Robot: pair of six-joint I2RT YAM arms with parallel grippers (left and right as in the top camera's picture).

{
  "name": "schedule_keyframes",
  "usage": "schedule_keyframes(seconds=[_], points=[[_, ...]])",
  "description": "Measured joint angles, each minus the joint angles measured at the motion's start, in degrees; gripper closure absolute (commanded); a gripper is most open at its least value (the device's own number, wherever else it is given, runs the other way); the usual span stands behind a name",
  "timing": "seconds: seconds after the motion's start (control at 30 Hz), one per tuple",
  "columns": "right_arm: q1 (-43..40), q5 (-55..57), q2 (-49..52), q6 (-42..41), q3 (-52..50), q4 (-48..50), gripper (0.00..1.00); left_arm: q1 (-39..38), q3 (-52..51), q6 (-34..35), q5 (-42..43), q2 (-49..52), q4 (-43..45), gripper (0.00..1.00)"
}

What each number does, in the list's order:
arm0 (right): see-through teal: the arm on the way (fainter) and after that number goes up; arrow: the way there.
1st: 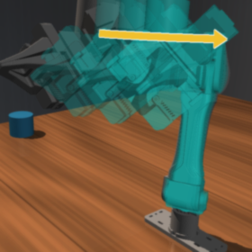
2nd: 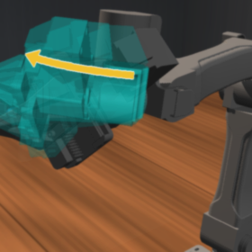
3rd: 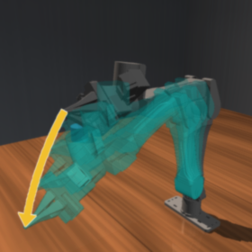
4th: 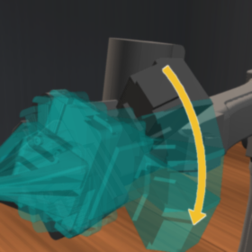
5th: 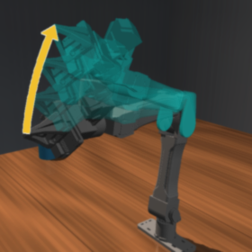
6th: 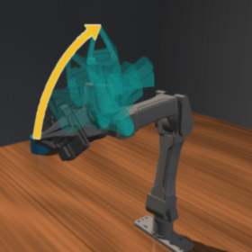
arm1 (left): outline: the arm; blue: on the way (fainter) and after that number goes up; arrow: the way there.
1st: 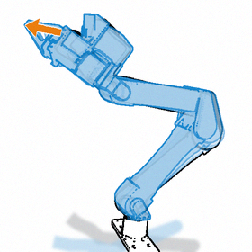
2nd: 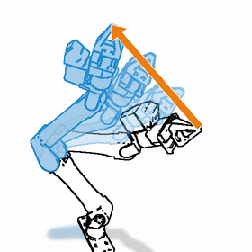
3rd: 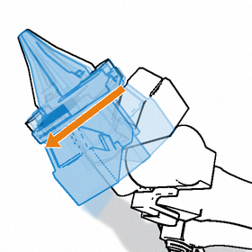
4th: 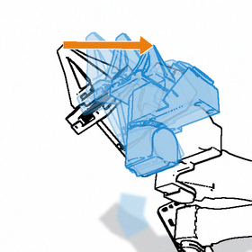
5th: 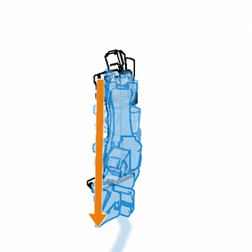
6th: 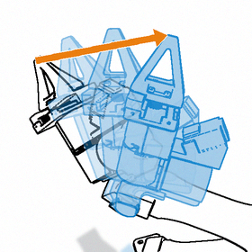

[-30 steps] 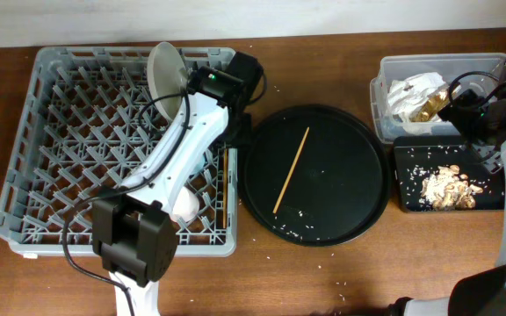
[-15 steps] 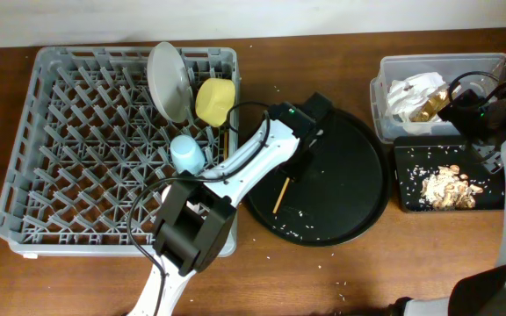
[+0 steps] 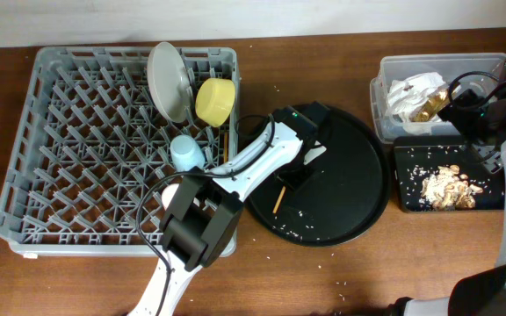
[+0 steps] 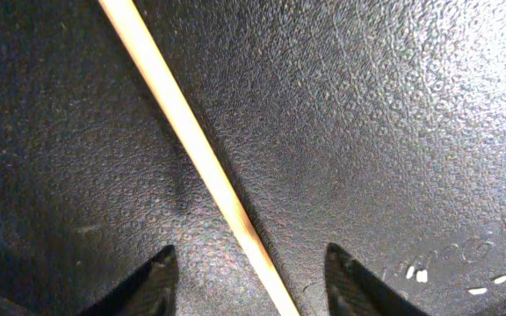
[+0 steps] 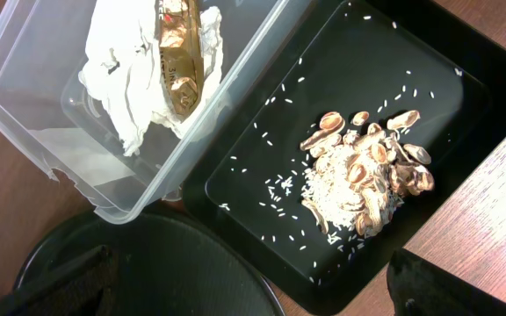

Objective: Sort waste into correct bins and load items into the dishwasher rack
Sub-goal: 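Grasp the second chopstick on the black tray with the left gripper, then insert the second chopstick upright into the rack beside the first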

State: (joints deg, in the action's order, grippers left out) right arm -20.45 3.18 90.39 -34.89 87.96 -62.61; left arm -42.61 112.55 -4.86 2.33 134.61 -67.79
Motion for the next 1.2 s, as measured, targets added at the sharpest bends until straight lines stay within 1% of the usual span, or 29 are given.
schedule_keyframes(seconds=[0.07,0.13,0.17,0.2,0.37,0.43,0.47,0.53,0.57,0.63,0.67,0.7,0.77,0.83,0.9,0.97,1.03,1.13,1.2], points=[[0.00,0.02,-0.02,0.04,0.02,0.00,0.01,0.04,0.00,0.28,-0.33,0.48,0.55,0.71],[0.00,0.00,-0.02,0.04,0.00,0.02,0.02,0.04,0.28,0.37,-1.79,2.05,0.55,0.78],[0.00,0.00,-0.02,-0.02,0.00,-0.02,0.02,0.04,0.31,0.39,-2.43,2.14,0.63,0.84],[0.00,0.00,0.00,0.00,0.00,0.00,0.02,0.04,0.33,0.37,-2.86,2.14,0.72,1.00],[0.00,0.00,0.00,0.04,0.00,0.00,0.02,0.02,0.83,0.35,-3.43,2.27,-0.09,1.00],[0.00,0.00,0.00,0.02,0.00,-0.02,0.02,0.07,4.44,0.44,-4.09,3.80,-4.68,1.00],[0.00,0.02,0.00,0.02,0.00,-0.02,0.02,0.15,8.39,0.83,-4.31,5.07,-8.31,1.00],[0.00,0.00,-0.02,0.04,0.02,0.00,0.01,0.61,21.40,3.08,-5.51,6.27,-15.37,1.00],[0.00,0.00,0.00,0.15,0.00,0.00,0.01,1.42,30.62,6.21,-7.10,6.73,-21.05,1.00],[0.00,0.02,0.00,0.15,0.00,0.00,0.02,4.24,44.35,12.72,-9.49,5.99,-27.61,1.00],[0.00,0.00,0.00,0.20,0.00,0.00,0.01,6.80,48.50,16.50,-9.46,4.94,-28.33,1.00],[0.00,0.00,0.00,0.22,0.00,-0.02,0.01,10.82,50.27,20.28,-9.49,2.54,-28.59,1.00],[0.00,-0.02,0.00,0.22,0.00,0.00,0.02,15.13,50.31,22.67,-9.46,0.59,-28.70,1.00],[0.00,0.00,0.00,0.20,0.00,-0.02,0.01,18.84,46.82,24.35,-10.12,-1.44,-28.89,0.99],[0.00,-0.02,0.00,0.20,0.00,-0.04,0.02,19.06,41.99,26.03,-11.13,-2.73,-28.70,0.99],[0.00,0.00,0.00,0.20,0.00,0.00,0.02,19.02,33.24,29.70,-12.50,-3.89,-28.92,1.00],[0.00,0.00,0.00,0.20,0.00,0.00,0.01,19.02,26.71,31.50,-13.03,-4.72,-28.87,0.99],[0.00,0.00,0.00,0.22,0.00,-0.02,0.02,18.95,20.26,33.27,-13.33,-4.74,-28.89,0.99],[0.00,0.00,0.00,0.22,0.00,-0.02,0.02,18.49,19.15,33.64,-13.35,-4.76,-28.89,0.99]])
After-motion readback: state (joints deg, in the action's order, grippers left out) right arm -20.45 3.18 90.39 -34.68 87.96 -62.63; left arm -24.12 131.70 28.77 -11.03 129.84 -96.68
